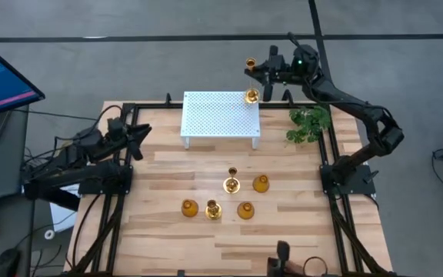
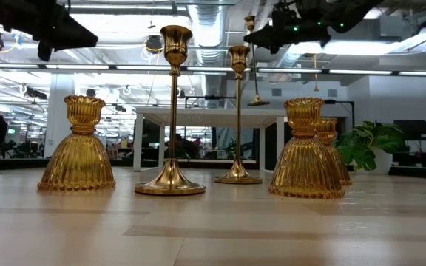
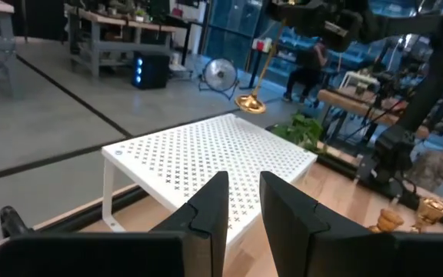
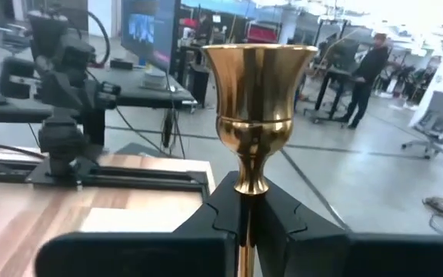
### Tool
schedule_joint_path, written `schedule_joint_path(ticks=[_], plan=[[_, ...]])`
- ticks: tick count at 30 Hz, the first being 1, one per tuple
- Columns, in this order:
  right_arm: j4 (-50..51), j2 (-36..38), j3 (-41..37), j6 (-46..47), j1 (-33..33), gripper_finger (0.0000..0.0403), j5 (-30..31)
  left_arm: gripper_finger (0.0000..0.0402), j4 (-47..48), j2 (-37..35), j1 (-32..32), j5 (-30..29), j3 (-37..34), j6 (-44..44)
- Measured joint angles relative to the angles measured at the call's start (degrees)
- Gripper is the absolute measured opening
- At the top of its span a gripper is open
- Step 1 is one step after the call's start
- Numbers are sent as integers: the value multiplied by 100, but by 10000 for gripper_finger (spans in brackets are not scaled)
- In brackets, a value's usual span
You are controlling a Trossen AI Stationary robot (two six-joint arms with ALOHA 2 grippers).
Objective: Pick & Place candle stick holders
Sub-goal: Put the large gold candle holder on the shelf
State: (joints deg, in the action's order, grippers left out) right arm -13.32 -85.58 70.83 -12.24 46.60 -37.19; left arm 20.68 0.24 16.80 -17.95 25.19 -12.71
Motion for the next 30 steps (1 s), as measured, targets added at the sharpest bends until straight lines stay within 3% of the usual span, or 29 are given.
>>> schedule_joint_path(ticks=[9,18,30], plan=[[-244,-225,4,161,-32,16,-7,76,-15,68,-2,-168,-276,-125],[-1140,-727,4,412,-81,17,-44,76,53,40,0,-175,-330,-122],[-1277,-938,8,605,45,14,-350,76,-312,42,0,-173,-828,-309]])
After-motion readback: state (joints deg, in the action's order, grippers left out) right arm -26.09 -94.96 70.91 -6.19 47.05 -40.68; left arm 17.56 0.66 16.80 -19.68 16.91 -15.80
